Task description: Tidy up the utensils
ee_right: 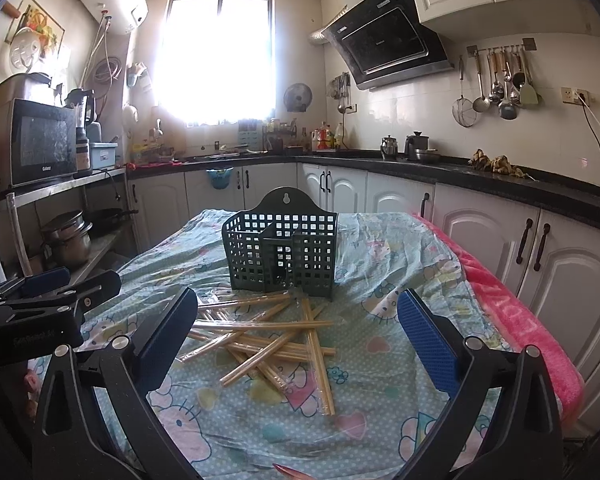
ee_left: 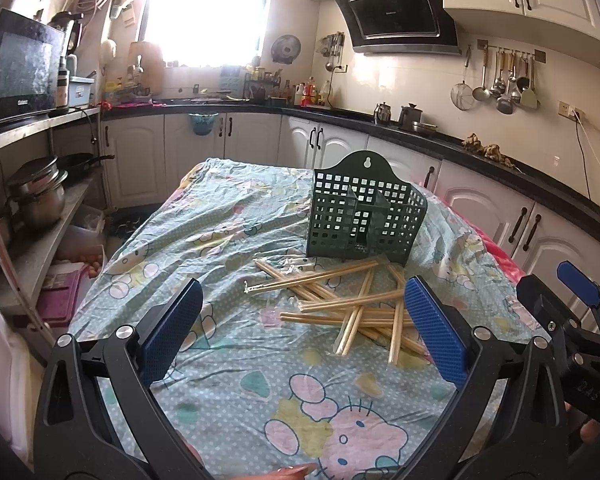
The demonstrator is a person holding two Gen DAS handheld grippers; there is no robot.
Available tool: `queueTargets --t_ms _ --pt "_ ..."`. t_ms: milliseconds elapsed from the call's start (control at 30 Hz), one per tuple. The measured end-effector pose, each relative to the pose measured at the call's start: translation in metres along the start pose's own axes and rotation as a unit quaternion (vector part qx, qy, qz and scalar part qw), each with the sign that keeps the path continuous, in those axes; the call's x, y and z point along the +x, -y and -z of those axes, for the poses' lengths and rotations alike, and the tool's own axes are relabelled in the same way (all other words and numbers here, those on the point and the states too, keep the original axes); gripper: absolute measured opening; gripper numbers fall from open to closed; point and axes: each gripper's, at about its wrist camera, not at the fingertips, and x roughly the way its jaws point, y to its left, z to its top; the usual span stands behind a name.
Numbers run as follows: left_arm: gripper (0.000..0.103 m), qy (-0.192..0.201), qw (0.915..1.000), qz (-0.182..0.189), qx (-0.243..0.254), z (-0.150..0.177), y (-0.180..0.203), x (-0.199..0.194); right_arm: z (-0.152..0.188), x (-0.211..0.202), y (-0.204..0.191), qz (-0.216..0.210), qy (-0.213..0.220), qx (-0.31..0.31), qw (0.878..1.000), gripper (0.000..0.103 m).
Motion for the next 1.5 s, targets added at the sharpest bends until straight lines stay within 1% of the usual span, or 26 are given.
queueTargets --t_ms 200,500,700,833,967,1033,1100,1167,1233,1333,1400,1433,1500 --pt "0.093 -0.005 0.9998 0.000 -0.017 -0.001 -0.013 0.004 0.000 0.010 -0.001 -0.019 -0.021 0.000 1.000 0.097" --pt "0.093 -0.018 0.9978 0.013 -0.063 -0.010 -0.048 0.013 -0.004 0.026 -0.004 -0.044 -0.050 -0.005 0.998 0.097" --pt "0.093 -0.037 0.9957 0.003 -0.085 -0.015 -0.069 0.023 -0.009 0.039 -0.003 -0.060 -0.068 -0.008 0.996 0.097" --pt "0.093 -0.055 0.9939 0.003 -0.096 -0.016 -0.079 0.034 -0.015 0.052 0.006 -0.066 -0.086 0.002 0.994 0.097" --pt "0.093 -0.091 0.9899 0.023 -0.107 -0.015 -0.082 0.052 -0.019 0.072 0.020 -0.060 -0.113 0.018 0.992 0.097" --pt "0.093 -0.108 0.9889 0.035 -0.096 -0.013 -0.078 0.061 -0.018 0.084 0.028 -0.053 -0.127 0.026 0.990 0.097" --pt "0.093 -0.119 0.9878 0.041 -0.092 -0.011 -0.075 0.069 -0.016 0.097 0.035 -0.047 -0.144 0.028 0.988 0.097" --pt "0.093 -0.133 0.9851 0.056 -0.093 -0.010 -0.073 0.080 -0.012 0.107 0.042 -0.039 -0.156 0.033 0.986 0.097" --pt "0.093 -0.139 0.9840 0.062 -0.093 -0.009 -0.072 0.090 -0.008 0.118 0.050 -0.031 -0.170 0.037 0.984 0.097" --pt "0.090 -0.152 0.9805 0.075 -0.098 -0.009 -0.071 0.105 -0.005 0.133 0.058 -0.025 -0.184 0.040 0.982 0.097" --pt "0.085 -0.167 0.9765 0.086 -0.106 -0.008 -0.071 0.116 -0.002 0.144 0.063 -0.027 -0.193 0.044 0.980 0.097" --pt "0.081 -0.173 0.9750 0.088 -0.109 -0.006 -0.072 0.121 -0.001 0.150 0.066 -0.029 -0.197 0.049 0.979 0.095" --pt "0.074 -0.189 0.9701 0.095 -0.119 -0.003 -0.075 0.131 0.003 0.161 0.068 -0.036 -0.211 0.053 0.975 0.088"
